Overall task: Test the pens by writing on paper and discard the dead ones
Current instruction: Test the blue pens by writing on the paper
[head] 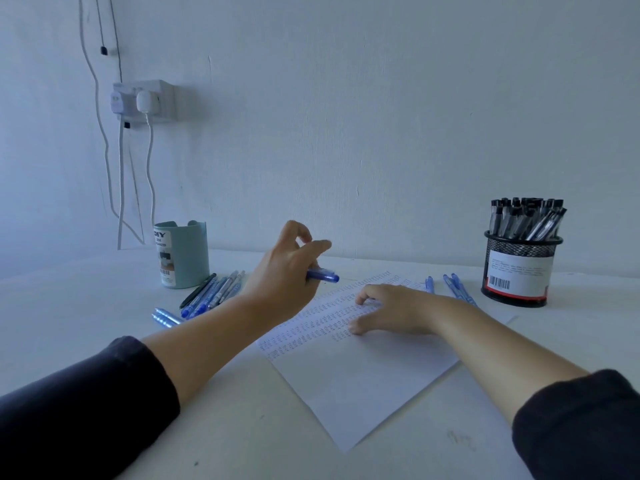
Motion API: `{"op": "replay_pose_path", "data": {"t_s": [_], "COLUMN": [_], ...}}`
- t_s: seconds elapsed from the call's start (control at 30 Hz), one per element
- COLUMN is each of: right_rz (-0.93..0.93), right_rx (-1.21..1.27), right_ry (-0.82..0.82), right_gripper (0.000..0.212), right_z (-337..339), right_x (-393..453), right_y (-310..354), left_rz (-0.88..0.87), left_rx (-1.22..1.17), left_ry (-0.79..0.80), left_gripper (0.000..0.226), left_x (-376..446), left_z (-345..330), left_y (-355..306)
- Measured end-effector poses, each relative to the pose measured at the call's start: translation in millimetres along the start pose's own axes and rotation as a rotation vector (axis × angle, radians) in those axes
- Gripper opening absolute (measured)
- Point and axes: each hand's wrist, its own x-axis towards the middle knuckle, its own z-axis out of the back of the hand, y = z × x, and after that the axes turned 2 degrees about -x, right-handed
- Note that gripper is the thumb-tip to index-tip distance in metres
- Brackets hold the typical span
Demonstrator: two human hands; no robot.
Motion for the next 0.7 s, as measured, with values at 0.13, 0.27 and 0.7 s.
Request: {"op": "replay_pose_path", "data": {"t_s": [0.13,0.27,0.7], "right_rz": [-0.012,-0.055,-0.083], "right_rx": [-0.021,-0.036,-0.093], "right_ry": [-0.003,0.01,0.012], "right_gripper": [0.063,0.069,0.089], "right_z": [0.6,-0.8,-8.4], "right_x": [-1.1,3.8,13.5], "right_y": [-0.8,-4.9,-8.3], "left_rz": [0.183,0.548,0.932], "left_rx": [-0.174,-0.465,-0.657], "left_ry": [0.023,0.114,0.224], "left_gripper": [0.065,0.063,0.017], "left_x": [1.7,5.8,0.1], "left_z": [9.7,7.2,-11.7], "left_y": [-17.7,-28.9,-39.0]}}
